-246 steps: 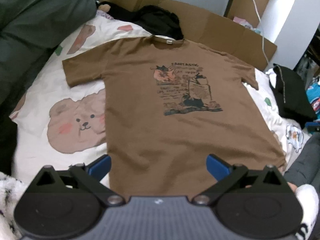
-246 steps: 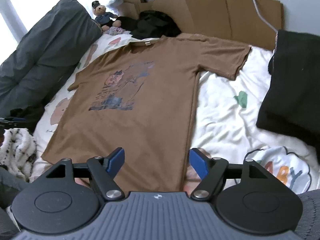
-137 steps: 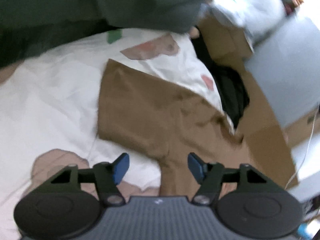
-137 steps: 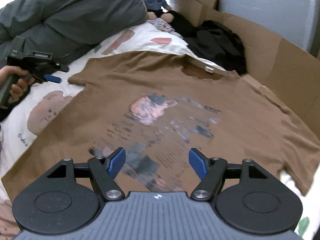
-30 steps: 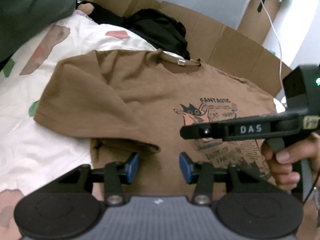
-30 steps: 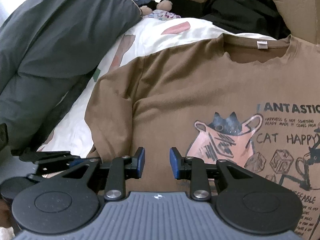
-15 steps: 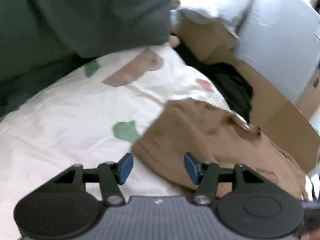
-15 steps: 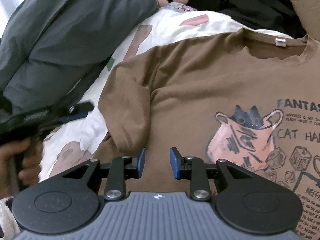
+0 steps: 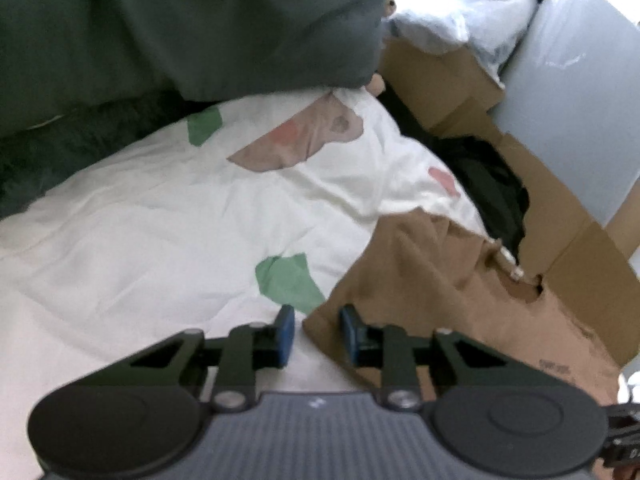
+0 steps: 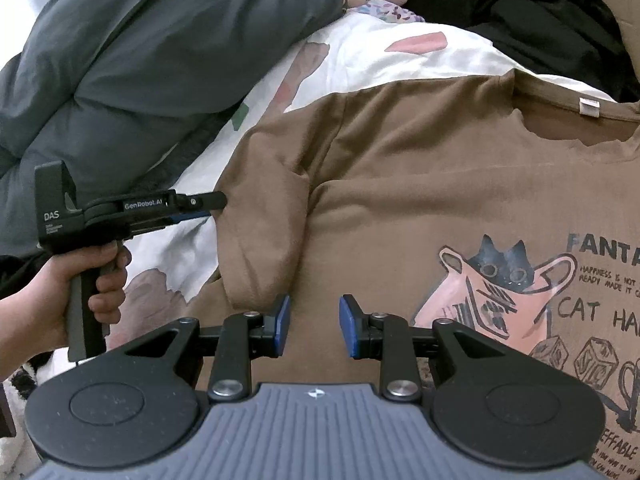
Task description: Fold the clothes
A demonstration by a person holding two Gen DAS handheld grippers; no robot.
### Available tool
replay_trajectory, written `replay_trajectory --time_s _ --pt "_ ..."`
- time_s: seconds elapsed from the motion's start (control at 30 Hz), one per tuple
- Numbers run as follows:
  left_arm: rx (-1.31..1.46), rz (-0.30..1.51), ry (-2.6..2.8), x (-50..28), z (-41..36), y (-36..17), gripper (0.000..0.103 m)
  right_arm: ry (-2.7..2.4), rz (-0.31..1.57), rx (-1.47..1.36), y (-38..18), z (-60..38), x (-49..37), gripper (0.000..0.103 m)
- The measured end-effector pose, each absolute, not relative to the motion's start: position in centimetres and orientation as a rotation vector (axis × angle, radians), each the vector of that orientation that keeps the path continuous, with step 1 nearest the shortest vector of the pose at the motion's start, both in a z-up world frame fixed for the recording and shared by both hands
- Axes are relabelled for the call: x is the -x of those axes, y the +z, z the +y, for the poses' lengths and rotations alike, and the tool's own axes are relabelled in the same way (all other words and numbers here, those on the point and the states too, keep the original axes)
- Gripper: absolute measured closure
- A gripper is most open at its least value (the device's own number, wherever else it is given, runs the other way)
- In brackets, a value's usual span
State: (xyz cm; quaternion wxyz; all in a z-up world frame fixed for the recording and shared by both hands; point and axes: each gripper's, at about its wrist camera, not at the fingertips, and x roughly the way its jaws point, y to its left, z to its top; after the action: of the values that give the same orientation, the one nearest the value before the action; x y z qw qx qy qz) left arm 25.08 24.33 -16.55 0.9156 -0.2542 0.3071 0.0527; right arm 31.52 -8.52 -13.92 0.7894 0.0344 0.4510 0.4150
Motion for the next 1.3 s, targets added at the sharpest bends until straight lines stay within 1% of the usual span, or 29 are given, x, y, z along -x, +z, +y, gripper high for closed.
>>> replay_trajectory --time_s 0.2,0.4,0.43,0.47,0.5,0.6,0.77,0.93,1.07,1.1,1.13,1.17,1.2,1.3 --pt "0.459 0.675 0.105 -26.7 23.6 -17.2 0.076 0.896 0.984 -0.082 -14.3 -8.7 -32.4 0.072" --pt "0.276 0.735 0.126 -28.3 20.8 -17.6 0.076 0.883 0.99 -0.092 -14.6 -9.1 -32.8 0.072" --pt "0.222 0.749 0.124 -28.5 20.2 -17.5 0.079 0.883 0.99 -0.091 -14.6 -9.1 -32.8 0.072" --pt "0.198 0.76 0.112 -28.6 19.9 -17.3 0.085 0.886 0.991 -0.087 -14.6 -9.1 -32.7 0.072" --pt "0.197 0.766 0.095 -28.7 19.8 -17.2 0.097 0.886 0.991 -0.086 -14.6 -9.1 -32.7 0.072" --pt "0.215 0.753 0.062 -28.3 19.8 -16.0 0.098 0.883 0.988 -0.087 -14.4 -9.3 -32.7 0.072" --pt "0.33 0.631 -0.04 -27.2 20.0 -12.5 0.098 0.87 0.971 -0.099 -13.7 -10.2 -32.6 0.072" --pt "0.434 0.54 -0.184 -28.0 18.2 -9.3 0.098 0.851 0.955 -0.115 -12.9 -11.2 -32.9 0.072" --pt "0.436 0.543 -0.247 -29.8 15.5 -8.5 0.098 0.866 0.925 -0.124 -12.0 -11.6 -33.1 0.072" --pt "0.437 0.552 -0.258 -30.3 14.9 -8.5 0.098 0.871 0.917 -0.122 -11.8 -11.6 -33.1 0.07" --pt "0.439 0.56 -0.268 -30.7 14.3 -8.5 0.098 0.877 0.909 -0.12 -11.6 -11.5 -33.2 0.064" --pt "0.442 0.566 -0.272 -31.0 14.0 -8.6 0.098 0.883 0.892 -0.119 -11.3 -11.4 -33.3 0.055" --pt "0.444 0.572 -0.275 -31.3 13.6 -8.7 0.098 0.889 0.871 -0.122 -10.9 -11.3 -33.6 0.05" --pt "0.46 0.593 -0.289 -32.3 12.4 -9.1 0.098 0.901 0.835 -0.126 -10.3 -10.8 -34.2 0.048"
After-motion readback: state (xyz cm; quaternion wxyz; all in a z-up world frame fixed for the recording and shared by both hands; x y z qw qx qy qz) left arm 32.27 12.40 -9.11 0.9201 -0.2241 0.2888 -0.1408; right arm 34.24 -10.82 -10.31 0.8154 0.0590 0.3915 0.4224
